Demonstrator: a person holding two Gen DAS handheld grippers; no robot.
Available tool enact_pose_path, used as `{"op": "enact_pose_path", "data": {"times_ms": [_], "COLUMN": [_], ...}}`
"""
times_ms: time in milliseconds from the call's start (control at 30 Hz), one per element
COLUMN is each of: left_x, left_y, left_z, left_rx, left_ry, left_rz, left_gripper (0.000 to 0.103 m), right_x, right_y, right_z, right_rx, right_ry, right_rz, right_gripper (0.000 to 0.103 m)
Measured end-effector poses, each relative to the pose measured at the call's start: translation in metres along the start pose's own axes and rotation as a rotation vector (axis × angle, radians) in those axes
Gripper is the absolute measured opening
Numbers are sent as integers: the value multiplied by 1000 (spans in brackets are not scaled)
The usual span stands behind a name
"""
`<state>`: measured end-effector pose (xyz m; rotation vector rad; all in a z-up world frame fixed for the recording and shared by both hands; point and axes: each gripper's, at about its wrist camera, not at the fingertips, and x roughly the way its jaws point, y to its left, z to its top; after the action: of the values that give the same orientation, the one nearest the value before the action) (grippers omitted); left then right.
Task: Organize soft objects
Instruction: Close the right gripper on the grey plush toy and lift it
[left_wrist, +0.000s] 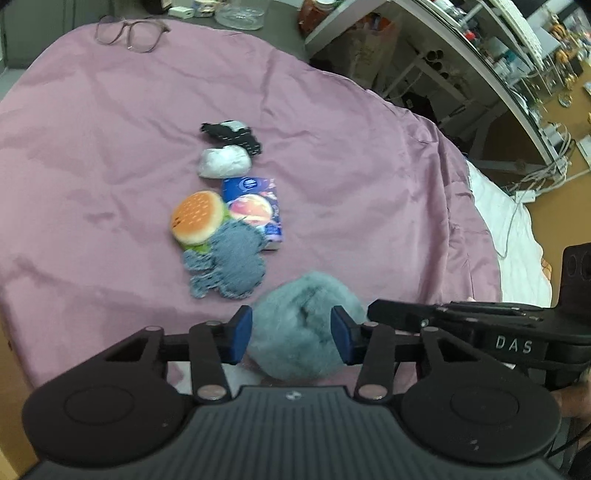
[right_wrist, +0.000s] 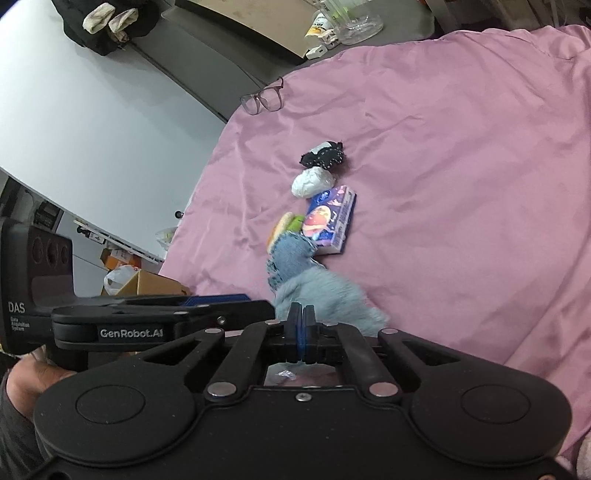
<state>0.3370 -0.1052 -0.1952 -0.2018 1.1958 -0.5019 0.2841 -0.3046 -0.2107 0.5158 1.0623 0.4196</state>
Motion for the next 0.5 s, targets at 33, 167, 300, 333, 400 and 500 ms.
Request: {"op": "enact_pose_path", "data": {"times_ms": [33,167,300,333,400,500], "left_x": [3,23,34,35,40,44], "left_y": [-3,-2,4,6,10,15], "left_z": [1,4,6,6,6,5], "left_rx": [12,11,0,-2,-13,-36], "left_ry": [7,59,81,87,98,105], "left_rz": [3,36,51,51,49,25], "left_gripper": [44,44,44,44,44,38], "right_x": [1,6,12,14,19,33], "right_y": [-1,-9,-18,-19,-20,-21], "right_z": [0,3,5,4,4,3], "right_rx": [-6,17,65,72,82,83], "right_ry": [5,29,44,42,56,100], "right_rz": [-10,-59,-69,-63,-56,-55], "right_gripper": [0,9,50,54,55,56]}}
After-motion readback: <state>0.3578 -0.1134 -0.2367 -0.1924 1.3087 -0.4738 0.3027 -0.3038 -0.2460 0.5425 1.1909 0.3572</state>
